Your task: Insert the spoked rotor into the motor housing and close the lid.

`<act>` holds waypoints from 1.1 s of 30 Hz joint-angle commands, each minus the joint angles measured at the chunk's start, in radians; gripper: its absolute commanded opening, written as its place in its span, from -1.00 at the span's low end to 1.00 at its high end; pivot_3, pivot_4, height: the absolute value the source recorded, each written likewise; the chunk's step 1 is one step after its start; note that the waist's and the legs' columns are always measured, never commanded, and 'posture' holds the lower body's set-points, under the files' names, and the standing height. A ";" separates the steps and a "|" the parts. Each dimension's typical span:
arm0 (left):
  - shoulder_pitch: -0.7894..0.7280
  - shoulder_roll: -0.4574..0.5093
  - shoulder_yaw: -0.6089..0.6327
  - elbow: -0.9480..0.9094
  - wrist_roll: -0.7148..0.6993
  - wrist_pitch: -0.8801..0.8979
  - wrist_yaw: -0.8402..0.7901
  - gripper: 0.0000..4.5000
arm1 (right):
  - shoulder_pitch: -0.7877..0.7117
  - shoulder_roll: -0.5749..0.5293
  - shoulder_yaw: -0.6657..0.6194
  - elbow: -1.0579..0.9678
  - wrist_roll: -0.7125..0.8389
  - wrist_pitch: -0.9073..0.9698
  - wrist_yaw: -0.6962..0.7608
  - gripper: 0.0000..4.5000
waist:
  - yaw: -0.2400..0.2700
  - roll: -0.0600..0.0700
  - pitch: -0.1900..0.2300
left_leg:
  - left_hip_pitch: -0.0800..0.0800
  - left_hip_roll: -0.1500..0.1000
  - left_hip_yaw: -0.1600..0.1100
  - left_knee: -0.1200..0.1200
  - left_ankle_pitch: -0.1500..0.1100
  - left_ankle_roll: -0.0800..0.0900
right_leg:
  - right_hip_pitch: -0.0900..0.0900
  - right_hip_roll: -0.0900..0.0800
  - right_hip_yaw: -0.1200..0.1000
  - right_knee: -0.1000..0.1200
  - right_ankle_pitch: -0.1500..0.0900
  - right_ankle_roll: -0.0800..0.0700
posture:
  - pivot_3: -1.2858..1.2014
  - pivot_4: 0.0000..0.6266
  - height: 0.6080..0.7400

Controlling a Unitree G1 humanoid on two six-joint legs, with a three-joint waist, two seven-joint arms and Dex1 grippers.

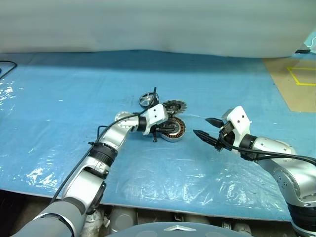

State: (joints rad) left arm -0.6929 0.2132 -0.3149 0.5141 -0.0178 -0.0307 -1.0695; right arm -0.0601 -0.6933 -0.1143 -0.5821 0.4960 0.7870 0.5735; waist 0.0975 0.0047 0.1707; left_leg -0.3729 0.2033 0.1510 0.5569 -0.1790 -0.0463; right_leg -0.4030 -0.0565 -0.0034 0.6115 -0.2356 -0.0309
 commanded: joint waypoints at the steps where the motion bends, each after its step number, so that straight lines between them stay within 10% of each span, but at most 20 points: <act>1: -0.009 0.017 -0.018 -0.060 0.014 0.008 -0.015 -0.71 | -0.005 -0.009 -0.032 -0.038 0.008 -0.012 0.000 0.54 | 0.001 0.000 0.000 | 0.000 0.000 0.000 0.000 0.000 0.000 | 0.000 0.000 0.000 0.000 0.000 0.000 | 0.03 -0.52 1.00; 31: 0.001 0.019 -0.018 -0.082 0.023 0.083 0.009 -0.71 | -0.010 -0.009 -0.027 -0.034 0.007 -0.015 0.001 0.54 | 0.001 0.000 0.000 | 0.000 0.000 0.000 0.004 0.000 0.000 | 0.000 -0.001 0.000 0.004 -0.002 -0.004 | 0.03 -0.52 1.00; 33: 0.002 0.020 -0.017 -0.082 0.019 0.082 -0.001 -0.39 | -0.012 -0.009 -0.024 -0.031 0.004 -0.017 0.001 0.54 | 0.001 0.000 0.000 | 0.000 0.000 0.000 0.004 0.000 0.000 | 0.000 -0.001 0.000 0.004 -0.002 -0.004 | 0.03 -0.52 1.00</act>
State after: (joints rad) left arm -0.6939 0.2302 -0.3259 0.4669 0.0138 0.0522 -1.0590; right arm -0.0608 -0.6934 -0.1142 -0.5821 0.4959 0.7868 0.5711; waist 0.0984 0.0047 0.1707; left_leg -0.3729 0.2035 0.1505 0.5612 -0.1790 -0.0463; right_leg -0.4030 -0.0575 -0.0033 0.6157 -0.2381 -0.0349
